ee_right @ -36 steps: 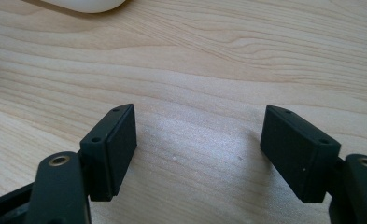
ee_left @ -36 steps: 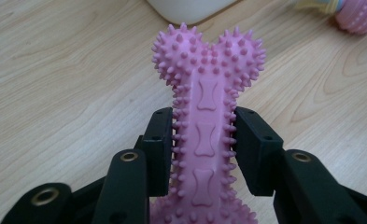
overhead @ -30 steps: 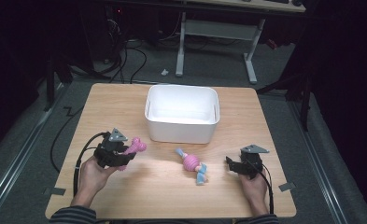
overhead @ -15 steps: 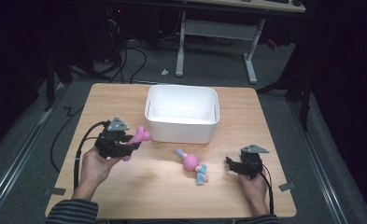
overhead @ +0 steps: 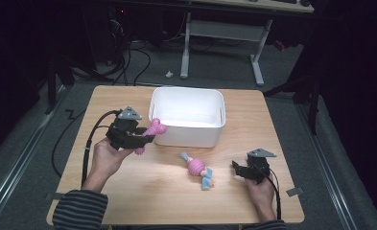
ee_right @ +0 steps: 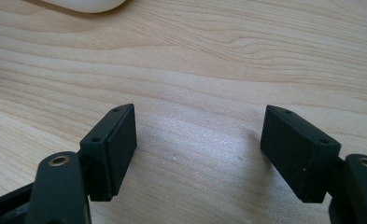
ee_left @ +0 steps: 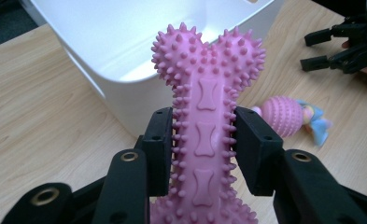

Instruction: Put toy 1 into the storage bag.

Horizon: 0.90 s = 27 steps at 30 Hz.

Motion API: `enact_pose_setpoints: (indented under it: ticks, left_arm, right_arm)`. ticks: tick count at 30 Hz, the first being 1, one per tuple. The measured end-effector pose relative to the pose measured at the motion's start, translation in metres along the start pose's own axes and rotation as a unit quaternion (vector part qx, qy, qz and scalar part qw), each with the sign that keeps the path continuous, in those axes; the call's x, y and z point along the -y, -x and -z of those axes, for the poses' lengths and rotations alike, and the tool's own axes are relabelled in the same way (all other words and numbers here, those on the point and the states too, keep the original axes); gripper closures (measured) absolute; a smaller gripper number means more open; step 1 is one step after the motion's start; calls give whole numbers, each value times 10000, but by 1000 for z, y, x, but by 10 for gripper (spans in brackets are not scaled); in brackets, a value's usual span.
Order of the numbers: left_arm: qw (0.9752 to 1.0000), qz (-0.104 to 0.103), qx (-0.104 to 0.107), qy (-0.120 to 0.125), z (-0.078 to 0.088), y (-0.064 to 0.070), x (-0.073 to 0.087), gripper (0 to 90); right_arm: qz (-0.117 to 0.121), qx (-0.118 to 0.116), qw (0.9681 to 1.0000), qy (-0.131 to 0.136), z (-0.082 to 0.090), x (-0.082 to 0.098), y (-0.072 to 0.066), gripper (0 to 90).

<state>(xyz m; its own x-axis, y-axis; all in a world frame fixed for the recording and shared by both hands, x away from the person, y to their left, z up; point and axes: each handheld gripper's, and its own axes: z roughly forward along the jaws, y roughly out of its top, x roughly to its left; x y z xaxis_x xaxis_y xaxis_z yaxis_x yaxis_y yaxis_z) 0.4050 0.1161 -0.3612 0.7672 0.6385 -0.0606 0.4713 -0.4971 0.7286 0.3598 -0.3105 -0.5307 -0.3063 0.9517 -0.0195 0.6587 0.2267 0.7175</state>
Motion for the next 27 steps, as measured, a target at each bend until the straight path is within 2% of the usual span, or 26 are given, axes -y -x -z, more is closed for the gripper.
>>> enact_pose_setpoints:
  ticks: [6, 10, 12, 17, 19, 24, 26, 27]
  left_arm:
    - [9997, -52, 214, 119, -7, -3, -20, 597]
    - [9994, -195, 279, 28, -12, -4, -36, 597]
    - [9994, -211, 272, 6, -15, -6, -43, 596]
    - [9992, -145, 334, 164, -21, -5, -58, 596]
    - [9991, -162, 365, 138, -23, -4, -62, 596]
    - [9991, -257, 331, 51, -28, -2, -73, 596]
    - [9988, -397, 285, 15, -33, 0, -80, 596]
    - [9988, -397, 285, 15, -33, 0, -80, 597]
  right_arm:
    - [-4, 11, 10000, 0, 0, 0, 0, 273]
    - [-8, 24, 10000, 3, 0, 0, -1, 274]
    - [-7, 19, 10000, 4, 0, 0, 0, 273]
    - [9, 2, 10000, 10, 0, 0, -1, 274]
    - [17, -2, 10000, 9, 0, 0, -1, 274]
    - [27, -13, 10000, 9, 0, 0, -1, 274]
    - [19, -11, 10000, 6, 0, 0, -1, 274]
    - [19, -11, 10000, 6, 0, 0, -1, 274]
